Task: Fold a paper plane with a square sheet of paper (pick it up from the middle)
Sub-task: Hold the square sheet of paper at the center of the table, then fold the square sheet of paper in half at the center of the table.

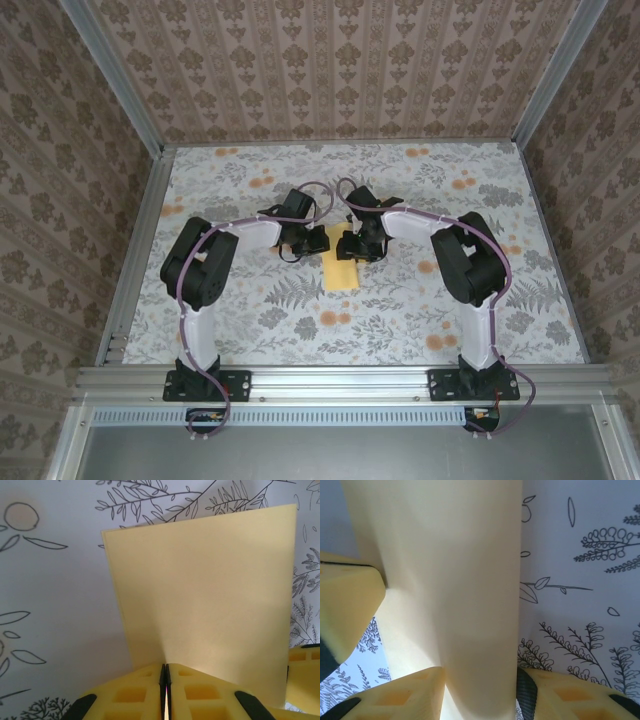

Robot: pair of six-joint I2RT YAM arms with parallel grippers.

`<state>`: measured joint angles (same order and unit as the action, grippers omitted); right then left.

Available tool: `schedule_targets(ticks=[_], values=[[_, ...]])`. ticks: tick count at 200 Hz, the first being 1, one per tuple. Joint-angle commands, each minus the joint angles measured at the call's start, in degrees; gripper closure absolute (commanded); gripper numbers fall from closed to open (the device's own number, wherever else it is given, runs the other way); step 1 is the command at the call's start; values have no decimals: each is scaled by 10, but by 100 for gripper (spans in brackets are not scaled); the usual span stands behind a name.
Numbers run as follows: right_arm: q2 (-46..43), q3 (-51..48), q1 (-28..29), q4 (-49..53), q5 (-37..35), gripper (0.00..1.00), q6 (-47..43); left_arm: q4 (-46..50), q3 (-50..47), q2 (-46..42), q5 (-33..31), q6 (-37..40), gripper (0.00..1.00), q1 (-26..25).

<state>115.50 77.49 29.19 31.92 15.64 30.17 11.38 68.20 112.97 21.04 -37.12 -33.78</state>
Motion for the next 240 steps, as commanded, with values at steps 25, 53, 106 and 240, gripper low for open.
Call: schedule_targets(ticks=[25, 53, 106, 240], values=[[-59, -44, 0, -47, -38, 46, 29, 45, 3, 33, -10, 21, 89, -2], [-119, -65, -5, -49, -87, 42, 34, 47, 5, 37, -11, 24, 89, -2], [-146, -98, -4, -141, 51, 50, 15, 52, 7, 40, -15, 30, 91, -2], [-71, -153, -35, -252, 162, 69, 59, 98, 48, 48, -14, 79, 92, -2]])
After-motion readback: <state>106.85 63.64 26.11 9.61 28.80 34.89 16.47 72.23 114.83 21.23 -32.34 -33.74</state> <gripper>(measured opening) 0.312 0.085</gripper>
